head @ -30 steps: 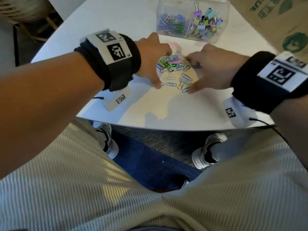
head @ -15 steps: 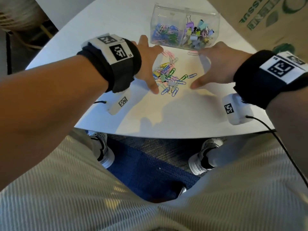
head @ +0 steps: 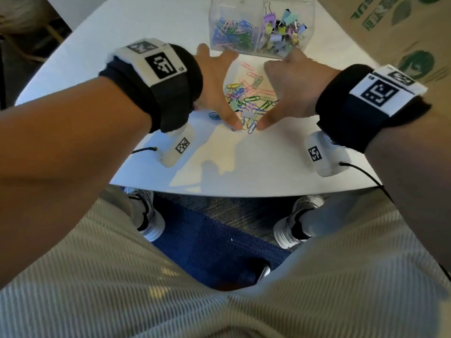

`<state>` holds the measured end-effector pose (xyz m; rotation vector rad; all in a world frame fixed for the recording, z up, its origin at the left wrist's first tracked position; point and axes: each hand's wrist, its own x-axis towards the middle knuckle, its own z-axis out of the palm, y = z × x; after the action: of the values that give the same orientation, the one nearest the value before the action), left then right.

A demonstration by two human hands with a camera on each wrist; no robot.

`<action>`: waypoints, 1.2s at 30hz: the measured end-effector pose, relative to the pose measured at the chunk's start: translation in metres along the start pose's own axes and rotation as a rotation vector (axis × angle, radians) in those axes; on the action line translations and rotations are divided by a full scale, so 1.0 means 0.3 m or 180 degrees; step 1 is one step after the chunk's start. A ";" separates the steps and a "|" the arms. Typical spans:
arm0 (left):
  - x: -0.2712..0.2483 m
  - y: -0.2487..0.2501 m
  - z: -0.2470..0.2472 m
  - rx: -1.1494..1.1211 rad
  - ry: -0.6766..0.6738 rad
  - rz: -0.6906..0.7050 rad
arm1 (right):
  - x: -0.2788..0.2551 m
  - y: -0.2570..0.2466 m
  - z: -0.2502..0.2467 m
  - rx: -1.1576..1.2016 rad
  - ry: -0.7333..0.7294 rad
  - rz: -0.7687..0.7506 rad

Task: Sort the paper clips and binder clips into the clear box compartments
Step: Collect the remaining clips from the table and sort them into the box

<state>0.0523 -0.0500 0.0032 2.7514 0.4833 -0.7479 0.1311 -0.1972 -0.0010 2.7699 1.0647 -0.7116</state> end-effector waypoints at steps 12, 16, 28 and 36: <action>0.016 0.038 0.016 0.0266 0.0152 0.0229 | -0.062 0.040 0.014 0.0194 0.0044 0.0136; 0.017 0.055 0.018 -0.0061 0.0255 0.0517 | -0.052 -0.006 0.026 0.0087 0.0007 -0.0011; 0.002 -0.008 0.008 -0.0222 0.0262 0.0444 | -0.028 -0.060 0.037 0.0215 0.0274 -0.0153; 0.019 0.004 0.050 -0.1801 0.0615 0.0262 | 0.032 -0.112 0.020 0.0865 0.0614 0.0132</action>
<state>0.0508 -0.0545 -0.0122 2.2962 0.5201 -0.2660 0.1131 -0.1675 -0.0080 3.1377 1.0052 -0.6375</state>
